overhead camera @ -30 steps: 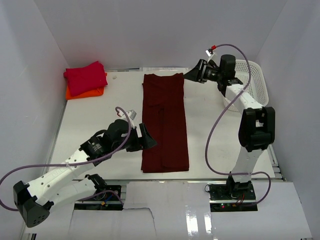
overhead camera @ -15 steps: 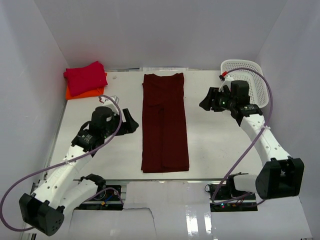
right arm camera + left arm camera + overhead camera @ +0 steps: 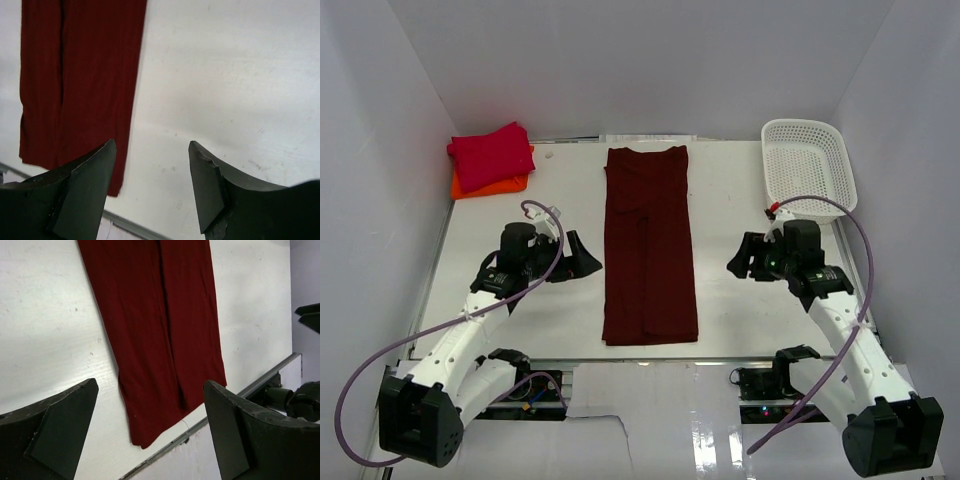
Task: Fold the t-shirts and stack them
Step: Grab the bottom of the folded rectangular tshirt with both arms
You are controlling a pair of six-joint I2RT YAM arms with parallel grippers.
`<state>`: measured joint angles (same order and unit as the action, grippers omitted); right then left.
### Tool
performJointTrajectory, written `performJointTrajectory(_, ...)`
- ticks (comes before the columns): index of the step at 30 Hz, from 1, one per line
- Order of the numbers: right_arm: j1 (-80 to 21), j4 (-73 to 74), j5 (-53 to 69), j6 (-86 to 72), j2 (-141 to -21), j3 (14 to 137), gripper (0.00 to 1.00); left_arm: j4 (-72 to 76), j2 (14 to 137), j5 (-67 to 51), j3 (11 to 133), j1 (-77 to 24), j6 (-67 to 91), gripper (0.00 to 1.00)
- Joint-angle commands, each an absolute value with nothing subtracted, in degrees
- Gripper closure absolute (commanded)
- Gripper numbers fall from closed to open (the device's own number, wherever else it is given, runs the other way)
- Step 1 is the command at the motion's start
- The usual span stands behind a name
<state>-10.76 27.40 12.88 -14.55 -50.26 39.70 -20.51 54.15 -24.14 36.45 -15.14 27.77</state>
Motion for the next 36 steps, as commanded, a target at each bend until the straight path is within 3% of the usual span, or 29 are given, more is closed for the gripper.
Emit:
performJointTrajectory(1, -14.13, 30.50, 13.80, -17.66, -47.39, 36.04, 0.34, -19.07, 50.98, -28.38, 34.55, -15.56, 31.80, 0.03)
performJointTrajectory(10, -28.28, 32.26, 7.74, -29.44, -44.22, 32.44, 0.34, -20.30, 41.58, -23.56, 25.58, -18.63, 43.06, 0.04)
performJointTrajectory(19, -36.55, 25.23, 9.49, -37.60, -45.62, 25.41, 0.36, -17.40, 42.80, -18.12, 20.83, -27.32, 48.51, 0.05)
performJointTrajectory(26, -39.64, 19.52, 11.69, -42.18, -46.06, 19.96, 0.38, -16.96, 45.35, -13.72, 17.32, -35.41, 54.04, 0.05)
performJointTrajectory(36, -40.43, 10.91, 14.67, -45.43, -48.33, 13.89, 0.41, -16.88, 46.22, -12.92, 13.80, -37.26, 55.55, 0.05)
